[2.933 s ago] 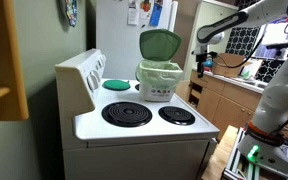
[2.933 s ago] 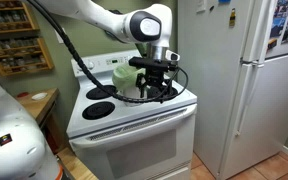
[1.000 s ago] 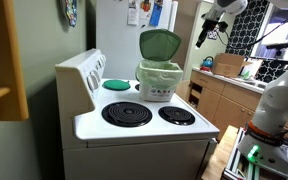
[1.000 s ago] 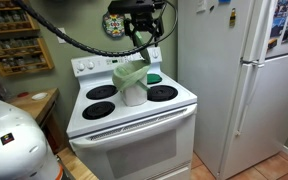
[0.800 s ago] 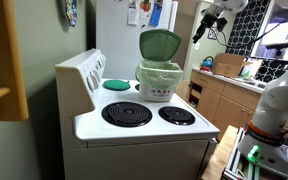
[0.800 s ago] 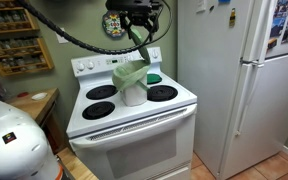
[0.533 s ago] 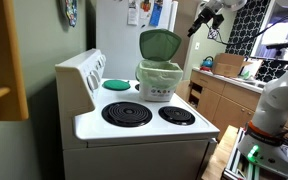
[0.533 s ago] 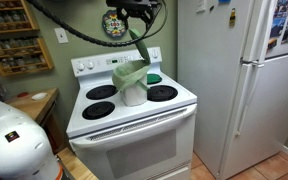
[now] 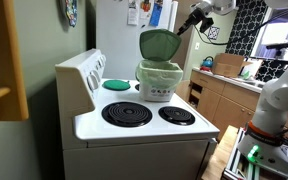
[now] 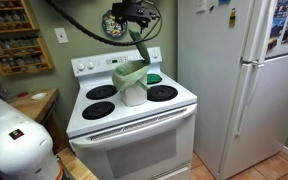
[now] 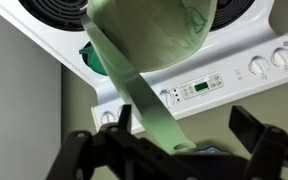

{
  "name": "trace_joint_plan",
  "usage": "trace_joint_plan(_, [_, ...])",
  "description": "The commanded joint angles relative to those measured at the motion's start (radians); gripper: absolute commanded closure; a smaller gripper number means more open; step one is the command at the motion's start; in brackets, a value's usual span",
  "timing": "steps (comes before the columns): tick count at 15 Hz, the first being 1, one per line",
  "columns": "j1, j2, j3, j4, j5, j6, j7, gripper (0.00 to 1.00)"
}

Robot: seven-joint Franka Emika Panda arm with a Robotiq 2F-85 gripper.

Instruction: Close the bin lid

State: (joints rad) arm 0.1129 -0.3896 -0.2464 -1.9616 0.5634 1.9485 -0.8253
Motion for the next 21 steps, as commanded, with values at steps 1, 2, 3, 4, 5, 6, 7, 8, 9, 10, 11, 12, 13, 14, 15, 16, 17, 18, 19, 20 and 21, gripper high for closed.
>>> trace_joint_plan(1, [-0.007, 0.027, -0.004, 0.025, 0.042, -0.094, -0.052, 0.00])
trace_joint_plan(2, [-0.009, 0.032, -0.007, 0.035, 0.046, -0.147, -0.056, 0.00])
trace_joint_plan(3, [-0.015, 0.036, -0.005, 0.042, 0.042, -0.190, -0.053, 0.00])
trace_joint_plan(4, [-0.025, 0.041, 0.000, 0.053, 0.025, -0.234, -0.043, 0.00])
trace_joint_plan(5, [-0.030, 0.044, 0.002, 0.061, 0.024, -0.273, -0.043, 0.00])
trace_joint_plan(6, [-0.037, 0.045, 0.006, 0.067, 0.014, -0.307, -0.045, 0.00])
trace_joint_plan(7, [-0.044, 0.046, 0.011, 0.071, 0.007, -0.324, -0.047, 0.00])
trace_joint_plan(8, [-0.053, 0.034, 0.026, 0.057, -0.011, -0.278, -0.068, 0.00])
trace_joint_plan(9, [-0.060, 0.023, 0.036, 0.046, -0.019, -0.249, -0.075, 0.00])
trace_joint_plan(10, [-0.067, 0.011, 0.046, 0.033, -0.031, -0.223, -0.083, 0.00])
trace_joint_plan(11, [-0.073, -0.004, 0.058, 0.017, -0.042, -0.194, -0.075, 0.00])
trace_joint_plan(12, [-0.079, -0.020, 0.071, -0.001, -0.063, -0.163, -0.075, 0.00])
trace_joint_plan(13, [-0.068, 0.027, 0.049, 0.052, -0.022, -0.217, -0.064, 0.00])
trace_joint_plan(14, [-0.068, 0.025, 0.053, 0.052, -0.026, -0.210, -0.063, 0.00])
trace_joint_plan(15, [-0.068, 0.026, 0.054, 0.054, -0.025, -0.210, -0.063, 0.00])
trace_joint_plan(16, [-0.068, 0.028, 0.054, 0.054, -0.025, -0.210, -0.063, 0.00])
trace_joint_plan(17, [-0.068, 0.029, 0.054, 0.054, -0.025, -0.210, -0.063, 0.00])
trace_joint_plan(18, [-0.068, 0.030, 0.054, 0.054, -0.025, -0.210, -0.063, 0.00])
trace_joint_plan(19, [-0.068, 0.030, 0.054, 0.054, -0.025, -0.210, -0.063, 0.00])
trace_joint_plan(20, [-0.068, 0.030, 0.054, 0.054, -0.025, -0.210, -0.063, 0.00])
trace_joint_plan(21, [-0.068, 0.030, 0.054, 0.054, -0.025, -0.210, -0.063, 0.00])
